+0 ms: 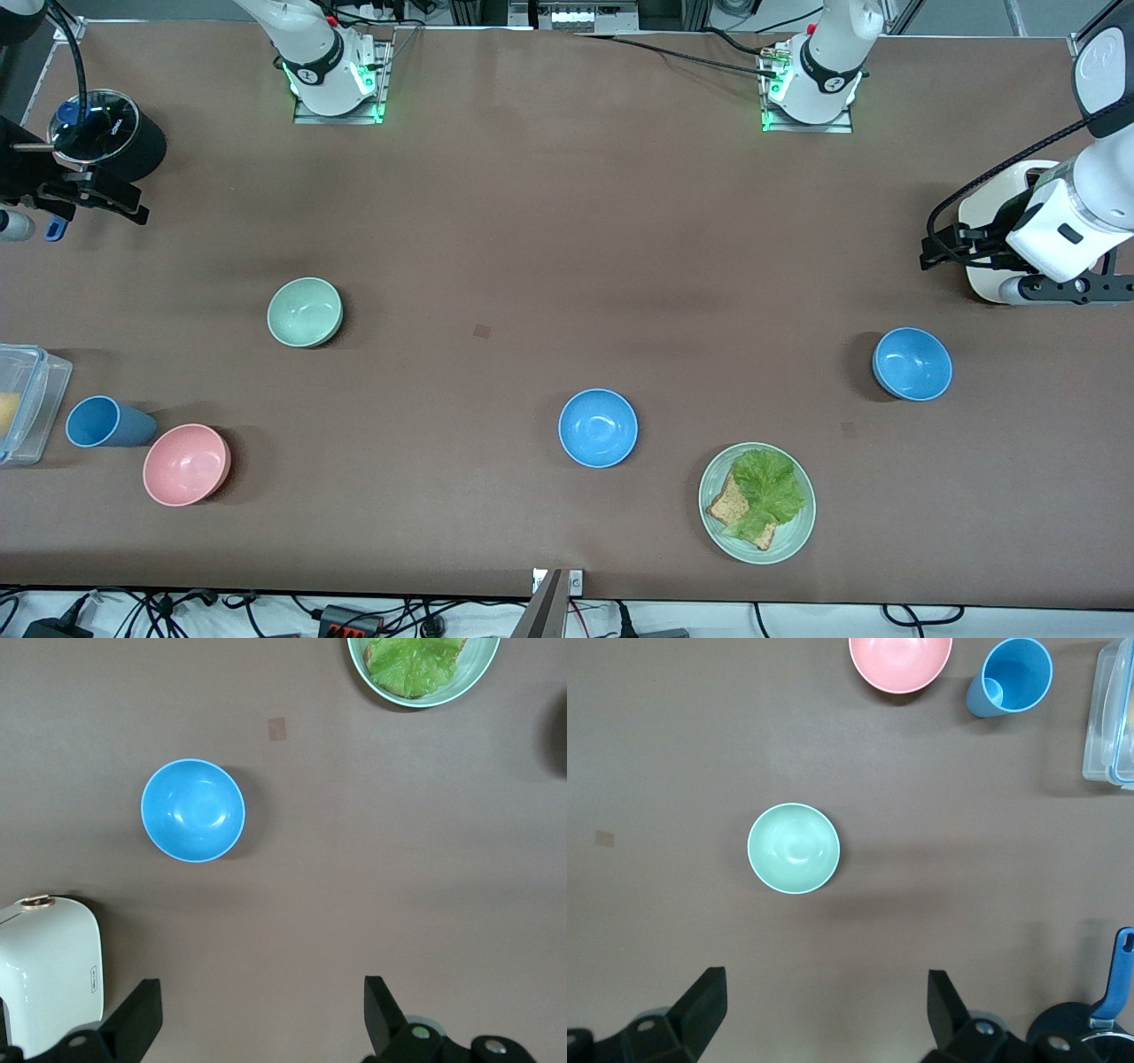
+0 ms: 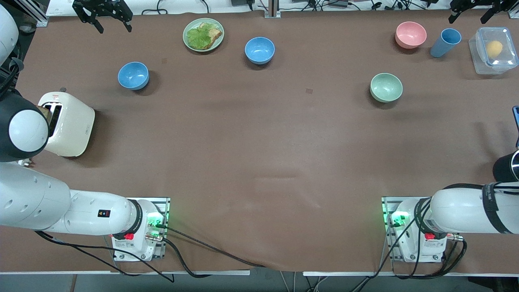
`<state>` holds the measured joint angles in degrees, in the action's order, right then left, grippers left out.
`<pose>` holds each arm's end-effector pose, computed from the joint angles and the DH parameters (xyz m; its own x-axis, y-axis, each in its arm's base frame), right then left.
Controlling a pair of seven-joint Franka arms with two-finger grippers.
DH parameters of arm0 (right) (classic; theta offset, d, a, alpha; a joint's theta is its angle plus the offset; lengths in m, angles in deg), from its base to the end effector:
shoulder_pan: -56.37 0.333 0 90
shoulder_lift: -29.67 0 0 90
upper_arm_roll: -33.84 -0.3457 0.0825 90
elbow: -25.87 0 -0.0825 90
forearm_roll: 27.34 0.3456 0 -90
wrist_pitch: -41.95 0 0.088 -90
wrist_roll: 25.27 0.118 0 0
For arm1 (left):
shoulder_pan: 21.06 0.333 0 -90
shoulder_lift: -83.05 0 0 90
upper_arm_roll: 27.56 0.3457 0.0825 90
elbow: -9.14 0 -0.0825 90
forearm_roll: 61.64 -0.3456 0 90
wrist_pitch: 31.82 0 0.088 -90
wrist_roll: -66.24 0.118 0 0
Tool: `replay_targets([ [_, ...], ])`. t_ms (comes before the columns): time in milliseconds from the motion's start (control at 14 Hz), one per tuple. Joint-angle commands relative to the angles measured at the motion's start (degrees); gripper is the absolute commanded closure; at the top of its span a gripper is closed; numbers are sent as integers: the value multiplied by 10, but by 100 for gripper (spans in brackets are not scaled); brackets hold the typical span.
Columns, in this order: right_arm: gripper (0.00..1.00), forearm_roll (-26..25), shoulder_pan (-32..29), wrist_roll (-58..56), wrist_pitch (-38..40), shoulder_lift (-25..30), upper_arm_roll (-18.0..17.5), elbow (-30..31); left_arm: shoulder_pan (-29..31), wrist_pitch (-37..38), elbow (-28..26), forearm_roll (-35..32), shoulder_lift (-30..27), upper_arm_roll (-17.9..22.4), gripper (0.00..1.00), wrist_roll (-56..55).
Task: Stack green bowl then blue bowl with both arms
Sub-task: 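Move the right gripper toward the pale green bowl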
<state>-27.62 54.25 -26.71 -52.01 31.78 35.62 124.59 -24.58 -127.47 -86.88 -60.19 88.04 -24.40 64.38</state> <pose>0.5037 -0.0352 0.6017 0.9980 -0.0424 -0.0463 -0.0424 -0.9991 0.0025 0.5438 -0.0074 0.5596 0.9952 0.0289 -0.0939 0.0307 -0.9994 0.0170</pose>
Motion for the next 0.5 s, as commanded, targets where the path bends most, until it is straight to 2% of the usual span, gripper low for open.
replay_targets([
  [0, 0, 1, -3, 2, 6, 3, -1, -1, 3, 7, 15, 12, 6, 2, 0, 14],
  [429, 0, 0, -3, 1, 4, -4, -1, -1, 4, 6, 16, 12, 9, 4, 0, 14],
])
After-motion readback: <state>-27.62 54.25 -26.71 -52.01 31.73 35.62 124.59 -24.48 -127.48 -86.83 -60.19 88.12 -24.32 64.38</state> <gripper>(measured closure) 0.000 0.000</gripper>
